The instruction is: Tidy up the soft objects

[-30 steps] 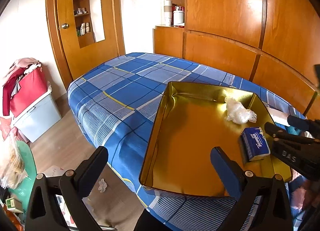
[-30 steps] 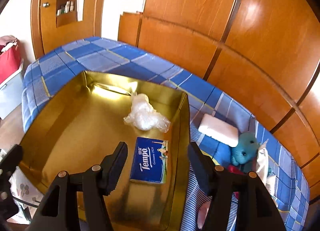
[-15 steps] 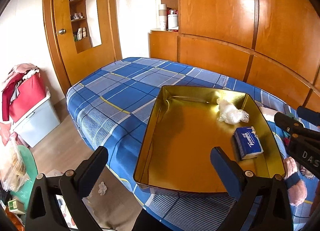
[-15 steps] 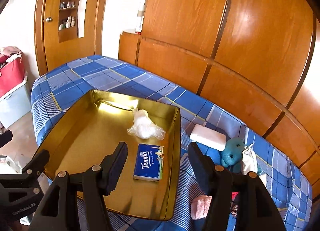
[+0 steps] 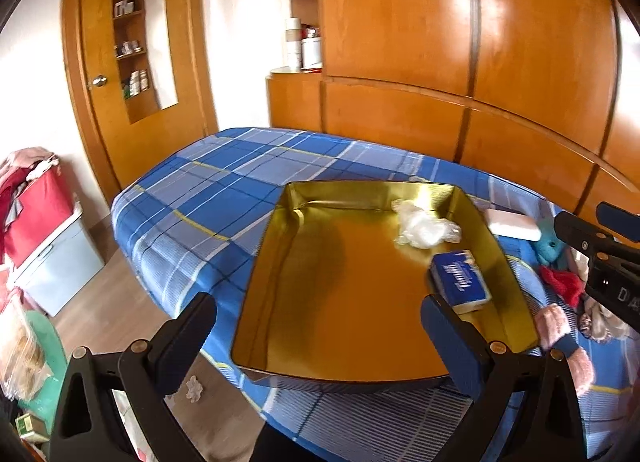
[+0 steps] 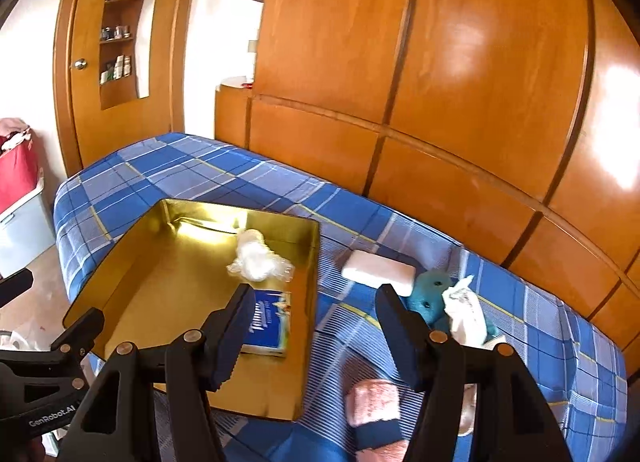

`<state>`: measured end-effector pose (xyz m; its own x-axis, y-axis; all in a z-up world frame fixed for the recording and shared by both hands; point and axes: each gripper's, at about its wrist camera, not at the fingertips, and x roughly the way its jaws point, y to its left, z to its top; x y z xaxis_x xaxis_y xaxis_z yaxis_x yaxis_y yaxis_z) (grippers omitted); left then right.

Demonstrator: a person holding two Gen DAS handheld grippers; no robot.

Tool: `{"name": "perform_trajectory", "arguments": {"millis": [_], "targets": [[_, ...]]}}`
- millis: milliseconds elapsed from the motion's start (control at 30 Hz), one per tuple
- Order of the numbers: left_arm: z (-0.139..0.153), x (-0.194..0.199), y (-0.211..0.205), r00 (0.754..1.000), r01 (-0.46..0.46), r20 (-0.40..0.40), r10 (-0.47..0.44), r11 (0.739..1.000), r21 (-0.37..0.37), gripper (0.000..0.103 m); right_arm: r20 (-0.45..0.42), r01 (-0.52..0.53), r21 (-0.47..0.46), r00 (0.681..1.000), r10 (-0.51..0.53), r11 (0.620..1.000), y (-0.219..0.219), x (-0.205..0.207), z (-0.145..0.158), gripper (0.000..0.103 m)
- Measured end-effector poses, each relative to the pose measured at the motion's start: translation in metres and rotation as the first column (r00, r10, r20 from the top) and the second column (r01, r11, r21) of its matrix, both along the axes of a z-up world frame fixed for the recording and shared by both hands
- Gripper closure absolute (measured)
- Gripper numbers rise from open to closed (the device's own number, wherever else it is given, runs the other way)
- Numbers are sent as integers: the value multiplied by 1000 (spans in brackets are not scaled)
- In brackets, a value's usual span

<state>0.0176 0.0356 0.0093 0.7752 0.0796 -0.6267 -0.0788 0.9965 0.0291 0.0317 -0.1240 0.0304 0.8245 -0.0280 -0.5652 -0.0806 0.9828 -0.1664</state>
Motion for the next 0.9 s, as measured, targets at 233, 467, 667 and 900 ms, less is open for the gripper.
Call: {"name": "perform_trajectory", "arguments": {"millis": [233,467,667,900], "targets": [[11,-2,-32,987,162,13,-161,986,-40,0,-7,77,-2,997,-77,997,-46,-6,-3,40],[19,-4,-93,909,413,-11,-416,906,-88,3,-43,228,10,973,-227,974,-141,-16,-14,40],[2,-7,-159,778,608,-111,-619,785,-118,26,-83,385,11,920,-383,923,-228,-30,-30,40],[-47,13,-218,703,593,-309,-641,767,-243,32,-127,451,122,891,-436,884,-274,-44,-54,40]]}}
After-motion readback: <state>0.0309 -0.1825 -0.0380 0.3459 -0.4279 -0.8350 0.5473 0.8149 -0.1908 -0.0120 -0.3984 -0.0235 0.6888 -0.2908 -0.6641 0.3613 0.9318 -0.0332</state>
